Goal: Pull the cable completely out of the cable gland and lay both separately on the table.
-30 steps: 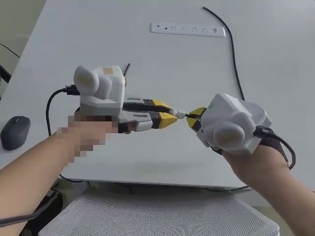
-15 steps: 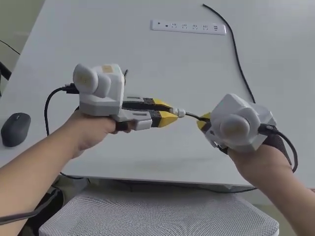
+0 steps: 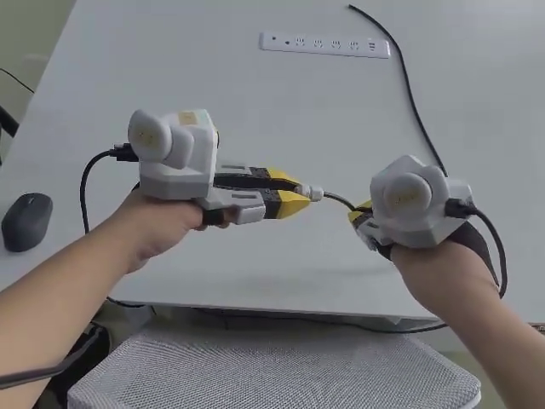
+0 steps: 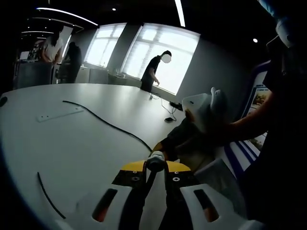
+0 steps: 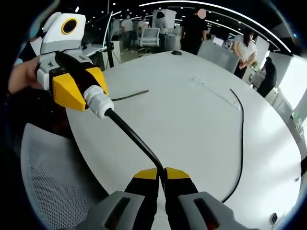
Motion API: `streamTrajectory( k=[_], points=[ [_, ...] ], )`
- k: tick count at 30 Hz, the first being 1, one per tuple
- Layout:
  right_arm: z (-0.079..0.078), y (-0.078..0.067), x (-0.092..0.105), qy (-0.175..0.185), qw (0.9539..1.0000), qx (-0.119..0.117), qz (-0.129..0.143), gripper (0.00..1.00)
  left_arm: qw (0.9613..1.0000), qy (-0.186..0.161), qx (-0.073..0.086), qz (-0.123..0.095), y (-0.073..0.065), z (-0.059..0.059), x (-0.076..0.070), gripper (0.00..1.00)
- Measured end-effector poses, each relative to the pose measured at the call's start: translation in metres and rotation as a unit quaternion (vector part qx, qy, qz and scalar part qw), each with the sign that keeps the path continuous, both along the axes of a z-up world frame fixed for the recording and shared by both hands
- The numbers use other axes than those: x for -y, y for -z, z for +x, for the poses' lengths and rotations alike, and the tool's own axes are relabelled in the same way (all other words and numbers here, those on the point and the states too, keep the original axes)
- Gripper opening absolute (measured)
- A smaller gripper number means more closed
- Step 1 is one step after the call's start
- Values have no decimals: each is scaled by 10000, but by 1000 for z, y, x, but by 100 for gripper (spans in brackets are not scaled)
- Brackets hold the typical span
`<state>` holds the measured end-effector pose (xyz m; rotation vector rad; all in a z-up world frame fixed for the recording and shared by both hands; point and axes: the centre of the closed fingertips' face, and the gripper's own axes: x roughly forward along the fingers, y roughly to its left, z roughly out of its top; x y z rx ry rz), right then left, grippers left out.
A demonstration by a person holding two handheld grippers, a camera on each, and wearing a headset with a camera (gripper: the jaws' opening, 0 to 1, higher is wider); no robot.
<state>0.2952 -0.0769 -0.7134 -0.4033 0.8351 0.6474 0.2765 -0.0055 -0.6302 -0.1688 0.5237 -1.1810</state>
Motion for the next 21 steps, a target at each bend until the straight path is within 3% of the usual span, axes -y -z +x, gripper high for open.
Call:
streamTrajectory(
  k=[7,9,10,14,15,17,18,19,21],
  points=[
    [-3,1,2,76,10000,-39,-16,0,10000,-22,42,2,0,-1,0,15],
    [-7,-1,1,-56,10000,-24,-8,0,10000,-55,68,-1,-1,1,-2,15],
    [-5,-5,1,-117,9998,147,-29,0,9999,-60,91,19,-1,2,-2,15],
    [-7,-17,0,-297,9989,356,2,2,9999,-133,105,8,-2,5,-7,15],
    [-6,-24,-5,-396,9978,527,120,5,9998,-142,111,16,-2,6,-8,15],
    [-8,-31,-6,-419,9975,571,82,14,9998,-137,108,37,-2,6,-8,15],
    [-7,-43,-16,-603,9948,773,257,14,9999,-140,92,29,-2,6,-8,15],
    [-8,-48,-18,-628,9944,816,216,14,9999,-141,87,32,-2,6,-8,15],
    [-10,-63,-33,-999,9888,1063,306,13,9999,-136,84,36,-2,5,-8,15]
  ],
)
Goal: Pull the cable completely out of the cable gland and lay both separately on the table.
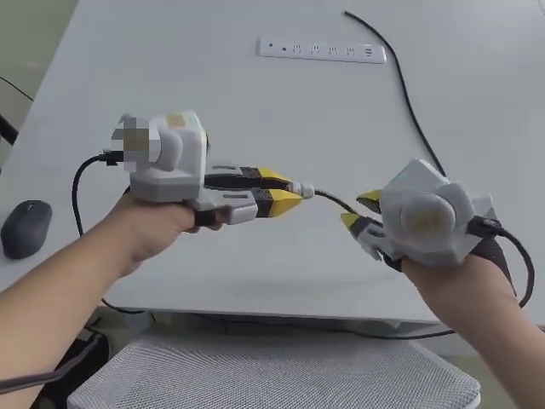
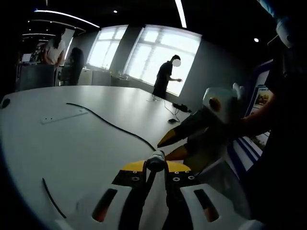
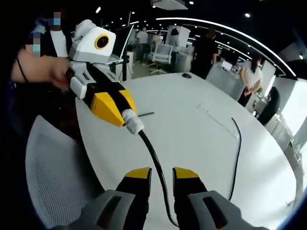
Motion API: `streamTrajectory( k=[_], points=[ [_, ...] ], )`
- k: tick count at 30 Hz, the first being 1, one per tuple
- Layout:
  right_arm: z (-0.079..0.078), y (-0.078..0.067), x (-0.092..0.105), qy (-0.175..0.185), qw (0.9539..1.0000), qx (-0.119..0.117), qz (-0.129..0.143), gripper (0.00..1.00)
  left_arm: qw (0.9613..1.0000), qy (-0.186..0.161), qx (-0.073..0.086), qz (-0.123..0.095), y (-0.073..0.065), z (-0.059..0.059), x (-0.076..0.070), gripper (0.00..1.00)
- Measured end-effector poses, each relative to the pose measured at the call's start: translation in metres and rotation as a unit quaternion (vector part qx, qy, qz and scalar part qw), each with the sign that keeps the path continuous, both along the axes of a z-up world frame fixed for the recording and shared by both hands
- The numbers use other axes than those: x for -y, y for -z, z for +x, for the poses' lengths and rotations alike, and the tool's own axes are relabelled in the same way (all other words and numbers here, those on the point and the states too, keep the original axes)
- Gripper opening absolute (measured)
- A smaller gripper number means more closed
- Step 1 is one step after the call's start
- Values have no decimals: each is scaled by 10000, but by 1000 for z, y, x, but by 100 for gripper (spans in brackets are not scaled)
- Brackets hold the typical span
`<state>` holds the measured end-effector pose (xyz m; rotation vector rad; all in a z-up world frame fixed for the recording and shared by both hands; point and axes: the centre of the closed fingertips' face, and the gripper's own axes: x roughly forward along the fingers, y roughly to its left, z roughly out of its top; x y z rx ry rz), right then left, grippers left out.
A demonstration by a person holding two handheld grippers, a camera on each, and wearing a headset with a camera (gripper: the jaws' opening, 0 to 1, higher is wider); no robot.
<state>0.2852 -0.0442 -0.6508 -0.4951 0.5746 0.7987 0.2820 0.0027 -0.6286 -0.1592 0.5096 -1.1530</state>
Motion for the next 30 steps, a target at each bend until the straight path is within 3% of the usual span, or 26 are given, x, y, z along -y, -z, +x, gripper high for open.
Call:
streamTrajectory(
  k=[3,9,18,30],
  points=[
    [-3,-10,-14,-361,9989,218,-195,13,10000,30,-26,5,1,-1,1,15],
    [0,-12,-27,-592,9966,375,-429,7,10000,49,-38,0,0,-1,1,15],
    [1,-8,-30,-685,9956,371,-513,2,10000,58,-39,5,-1,-1,2,15],
    [4,-4,-24,-464,9978,239,-405,0,10000,65,-57,-34,-1,0,6,15]
  ],
)
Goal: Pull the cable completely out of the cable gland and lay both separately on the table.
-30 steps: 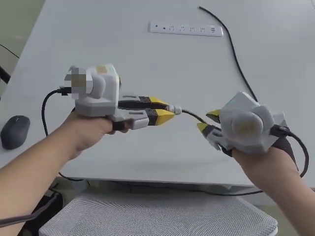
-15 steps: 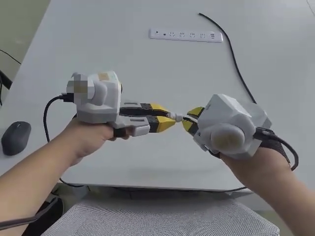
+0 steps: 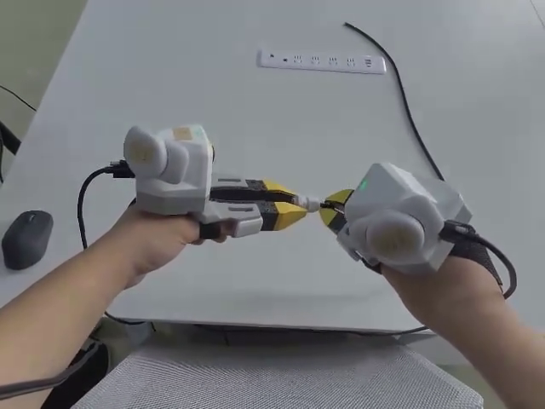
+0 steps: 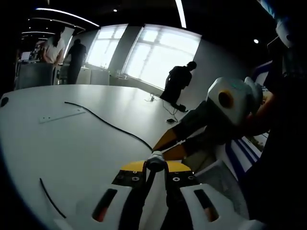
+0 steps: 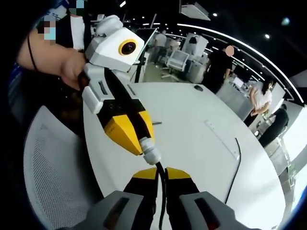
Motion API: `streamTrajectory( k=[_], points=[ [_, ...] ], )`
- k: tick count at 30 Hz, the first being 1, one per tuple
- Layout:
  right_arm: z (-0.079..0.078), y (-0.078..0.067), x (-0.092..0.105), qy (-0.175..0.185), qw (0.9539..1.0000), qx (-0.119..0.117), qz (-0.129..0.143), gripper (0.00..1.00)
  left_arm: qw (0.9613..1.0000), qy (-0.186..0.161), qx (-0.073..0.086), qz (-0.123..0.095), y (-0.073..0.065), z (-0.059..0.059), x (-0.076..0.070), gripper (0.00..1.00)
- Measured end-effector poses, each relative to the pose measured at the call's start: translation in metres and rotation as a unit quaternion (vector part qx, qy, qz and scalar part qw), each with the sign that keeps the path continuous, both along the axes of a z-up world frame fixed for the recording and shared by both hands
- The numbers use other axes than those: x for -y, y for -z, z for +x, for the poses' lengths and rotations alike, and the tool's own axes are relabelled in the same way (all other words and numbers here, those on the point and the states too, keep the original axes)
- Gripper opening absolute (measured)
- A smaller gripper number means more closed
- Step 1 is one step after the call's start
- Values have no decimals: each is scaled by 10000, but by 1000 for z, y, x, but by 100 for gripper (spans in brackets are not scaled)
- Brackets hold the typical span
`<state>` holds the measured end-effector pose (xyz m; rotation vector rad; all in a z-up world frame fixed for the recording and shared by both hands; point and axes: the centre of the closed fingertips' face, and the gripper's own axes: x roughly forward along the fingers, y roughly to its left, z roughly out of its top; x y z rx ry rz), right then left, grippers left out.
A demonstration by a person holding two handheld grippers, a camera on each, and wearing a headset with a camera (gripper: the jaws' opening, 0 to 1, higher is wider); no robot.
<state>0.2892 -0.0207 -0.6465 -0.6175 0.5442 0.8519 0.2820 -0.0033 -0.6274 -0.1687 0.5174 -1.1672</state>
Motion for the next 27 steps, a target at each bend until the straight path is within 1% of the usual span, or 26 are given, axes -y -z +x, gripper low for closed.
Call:
streamTrajectory(
  k=[2,4,9,11,13,15,17,20,22,23,26,27],
  points=[
    [0,3,3,33,10000,-13,-42,0,10000,-2,3,7,0,0,0,15],
    [1,5,6,109,9999,-68,-8,0,10000,-3,-1,20,1,0,-1,15],
    [1,13,15,219,9996,-163,-37,0,10000,-26,-26,21,1,-2,-2,15],
    [3,15,18,325,9992,-215,34,0,10000,-50,-40,-14,0,-1,-2,15],
    [4,18,22,394,9989,-253,14,0,10000,-52,-21,-15,-1,-1,-2,15],
    [4,22,27,514,9980,-350,65,0,10000,-55,-42,-29,0,-2,-1,15],
    [4,24,29,542,9978,-366,50,0,10000,-49,-40,-27,0,-2,-1,15],
    [4,29,34,672,9966,-466,66,0,10000,-37,-46,-23,1,-3,-1,15],
    [4,34,39,837,9946,-597,120,0,10000,-31,-44,-15,1,-4,-1,15],
    [5,36,41,888,9941,-613,97,0,10000,-30,-45,-25,1,-4,0,15],
    [4,43,50,1106,9906,-802,112,0,10000,-28,-48,-25,1,-5,0,15],
    [4,45,52,1131,9901,-821,92,0,10000,-24,-50,-25,1,-5,0,15]
  ],
)
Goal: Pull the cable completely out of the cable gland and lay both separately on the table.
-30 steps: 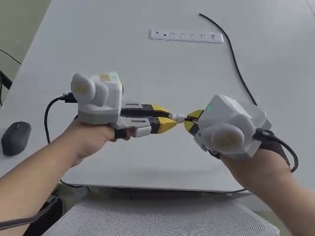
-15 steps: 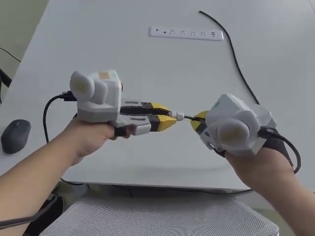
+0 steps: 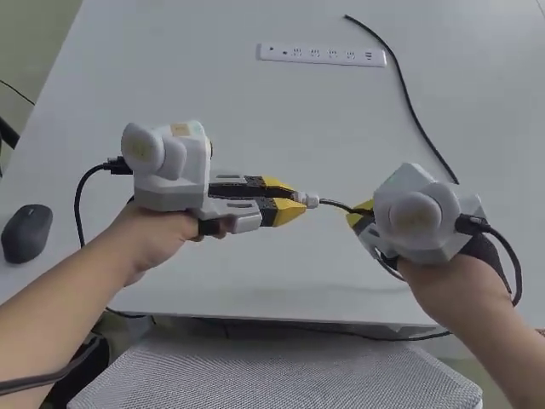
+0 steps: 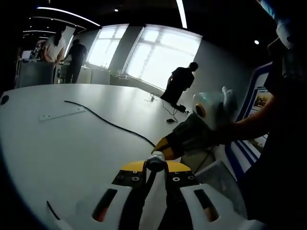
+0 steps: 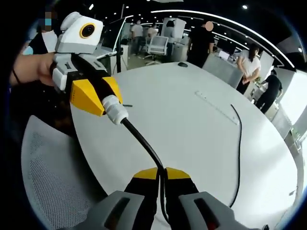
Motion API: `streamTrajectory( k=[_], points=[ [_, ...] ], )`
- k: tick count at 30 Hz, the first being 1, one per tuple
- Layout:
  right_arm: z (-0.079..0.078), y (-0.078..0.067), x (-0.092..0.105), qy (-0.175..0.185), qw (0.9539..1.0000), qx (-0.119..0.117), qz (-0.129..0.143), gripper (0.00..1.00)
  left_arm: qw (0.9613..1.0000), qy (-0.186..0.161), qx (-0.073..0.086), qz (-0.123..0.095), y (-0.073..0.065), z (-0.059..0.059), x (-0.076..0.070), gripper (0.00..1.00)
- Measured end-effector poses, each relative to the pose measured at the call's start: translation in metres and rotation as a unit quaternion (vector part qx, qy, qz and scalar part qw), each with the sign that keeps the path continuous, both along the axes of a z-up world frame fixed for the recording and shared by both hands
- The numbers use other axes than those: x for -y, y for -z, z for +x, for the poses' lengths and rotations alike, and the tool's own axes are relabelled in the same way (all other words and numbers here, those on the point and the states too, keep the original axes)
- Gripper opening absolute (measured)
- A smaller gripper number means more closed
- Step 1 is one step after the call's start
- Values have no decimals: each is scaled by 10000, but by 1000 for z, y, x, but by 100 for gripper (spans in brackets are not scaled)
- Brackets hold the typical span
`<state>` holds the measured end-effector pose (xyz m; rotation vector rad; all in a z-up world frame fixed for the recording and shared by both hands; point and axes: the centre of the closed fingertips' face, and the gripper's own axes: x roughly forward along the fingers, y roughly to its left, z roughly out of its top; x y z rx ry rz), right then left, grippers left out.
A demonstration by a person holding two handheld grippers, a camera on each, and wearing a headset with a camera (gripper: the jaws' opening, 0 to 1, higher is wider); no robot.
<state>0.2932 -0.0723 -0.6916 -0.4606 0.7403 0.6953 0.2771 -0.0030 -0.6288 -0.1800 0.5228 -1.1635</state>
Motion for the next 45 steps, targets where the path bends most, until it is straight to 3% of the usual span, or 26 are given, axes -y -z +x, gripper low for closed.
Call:
streamTrajectory(
  k=[4,6,10,19,27,31,38,43,45],
  points=[
    [-1,15,12,377,9987,-318,88,0,10000,14,18,-4,0,-1,0,15],
    [-1,22,19,462,9981,-414,-15,0,10000,11,19,-18,-1,-2,0,15],
    [-4,27,26,626,9964,-569,20,0,10000,-18,18,-88,-3,-1,-2,15],
    [-4,26,27,573,9972,-489,11,0,9999,-62,5,-86,-2,1,-5,15],
    [-6,23,25,290,9993,-225,-87,0,9999,-94,8,-73,-2,2,-7,15],
    [-6,16,23,265,9996,-108,-79,7,9999,-123,12,-83,-3,4,-8,15],
    [-4,-15,6,-111,9998,164,89,14,9999,-116,7,-76,-4,4,-9,15],
    [-7,-43,-23,-790,9951,592,116,20,9999,-103,4,-53,-3,2,-8,15],
    [-10,-47,-34,-1013,9929,619,52,20,9999,-94,4,-47,-3,2,-8,15]
  ],
)
